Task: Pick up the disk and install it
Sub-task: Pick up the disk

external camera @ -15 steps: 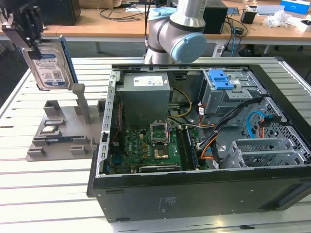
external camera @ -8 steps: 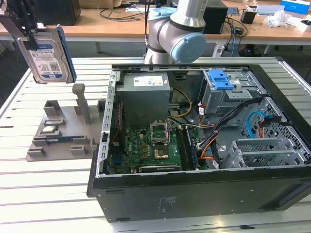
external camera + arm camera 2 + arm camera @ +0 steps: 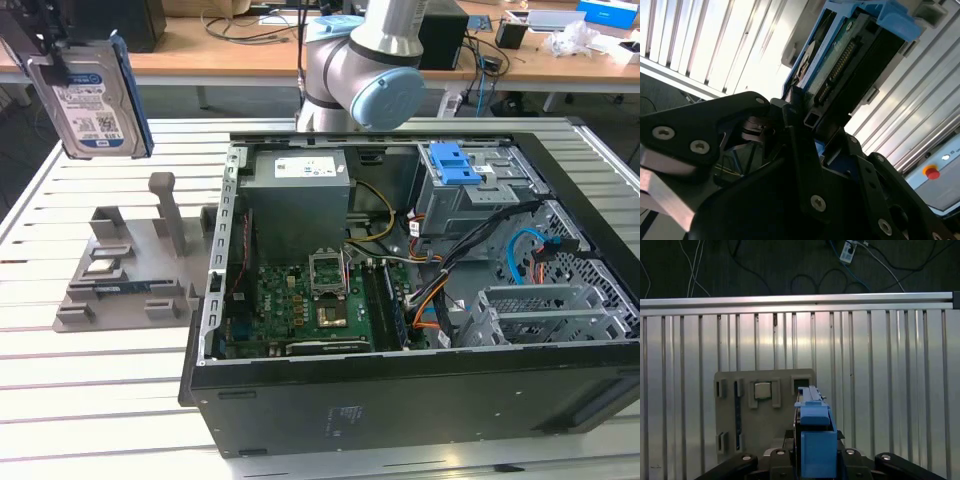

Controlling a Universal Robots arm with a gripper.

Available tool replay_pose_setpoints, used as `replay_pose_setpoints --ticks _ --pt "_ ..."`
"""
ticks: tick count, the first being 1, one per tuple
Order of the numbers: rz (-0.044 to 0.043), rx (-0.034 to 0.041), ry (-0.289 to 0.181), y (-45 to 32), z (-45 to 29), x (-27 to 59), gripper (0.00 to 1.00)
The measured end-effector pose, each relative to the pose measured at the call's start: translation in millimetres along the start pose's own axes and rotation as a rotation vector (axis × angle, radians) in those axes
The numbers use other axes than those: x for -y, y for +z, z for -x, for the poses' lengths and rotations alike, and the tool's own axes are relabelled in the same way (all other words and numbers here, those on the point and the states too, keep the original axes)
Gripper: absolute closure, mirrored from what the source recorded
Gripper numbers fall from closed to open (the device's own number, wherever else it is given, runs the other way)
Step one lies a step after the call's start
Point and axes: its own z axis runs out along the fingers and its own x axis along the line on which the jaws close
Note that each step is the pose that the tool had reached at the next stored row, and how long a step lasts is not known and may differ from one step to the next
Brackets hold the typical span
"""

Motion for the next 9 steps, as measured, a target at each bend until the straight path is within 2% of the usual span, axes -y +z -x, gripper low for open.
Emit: replay_pose_setpoints --ticks 3,6,9 --pt "-0.0001 -0.0001 0.0 -8.6 0.4 -0.3 0.64" --pt "0.0 -0.0002 0.0 -21.4 0.8 -0.7 0.64" --pt "0.0 -0.0002 0.0 -31.0 1.2 -1.1 0.64"
